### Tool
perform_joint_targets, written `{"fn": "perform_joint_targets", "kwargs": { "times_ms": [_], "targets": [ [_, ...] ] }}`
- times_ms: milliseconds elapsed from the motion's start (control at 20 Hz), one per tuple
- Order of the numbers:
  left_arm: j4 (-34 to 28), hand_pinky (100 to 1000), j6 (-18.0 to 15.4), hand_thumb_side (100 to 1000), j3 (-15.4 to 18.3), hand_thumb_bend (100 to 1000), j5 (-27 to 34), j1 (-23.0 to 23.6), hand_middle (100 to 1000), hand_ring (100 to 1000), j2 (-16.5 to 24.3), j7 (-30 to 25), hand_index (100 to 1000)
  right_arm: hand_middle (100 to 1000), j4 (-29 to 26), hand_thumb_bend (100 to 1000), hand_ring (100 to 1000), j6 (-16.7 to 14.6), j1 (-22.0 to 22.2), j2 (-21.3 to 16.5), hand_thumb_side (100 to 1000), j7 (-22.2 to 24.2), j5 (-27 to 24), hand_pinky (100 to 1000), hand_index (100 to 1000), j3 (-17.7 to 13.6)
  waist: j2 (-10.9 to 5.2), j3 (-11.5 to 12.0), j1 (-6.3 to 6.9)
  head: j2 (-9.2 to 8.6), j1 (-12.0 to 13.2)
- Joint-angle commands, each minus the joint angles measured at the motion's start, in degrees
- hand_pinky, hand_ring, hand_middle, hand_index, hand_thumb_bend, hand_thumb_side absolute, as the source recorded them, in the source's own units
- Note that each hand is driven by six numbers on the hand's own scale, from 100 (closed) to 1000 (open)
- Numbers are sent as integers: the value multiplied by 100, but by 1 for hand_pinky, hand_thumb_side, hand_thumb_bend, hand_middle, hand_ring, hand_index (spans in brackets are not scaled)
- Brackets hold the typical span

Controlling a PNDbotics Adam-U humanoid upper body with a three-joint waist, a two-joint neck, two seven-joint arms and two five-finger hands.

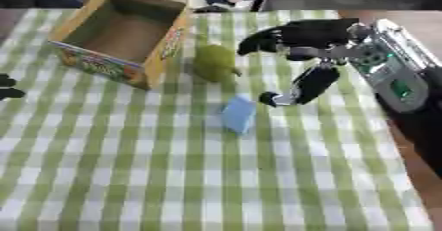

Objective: Pick up objects on the table and place them in the box.

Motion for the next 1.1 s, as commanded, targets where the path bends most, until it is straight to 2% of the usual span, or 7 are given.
{"fn": "perform_joint_targets", "kwargs": {
  "times_ms": [50, 1100],
  "targets": [
    [-67, 834, -9, 881, 17, 100, -16, -13, 635, 625, 142, -13, 742, 963, -55, 273, 954, -56, -132, -143, 619, 60, 23, 862, 1000, -8, -99, 1, -6, -19, 2],
    [-57, 832, -12, 880, -4, 100, -22, -13, 631, 622, 134, -27, 742, 959, 589, 227, 951, -264, -254, 162, 647, 320, 112, 855, 1000, 331, -76, 30, -17, -51, -30]
  ]
}}
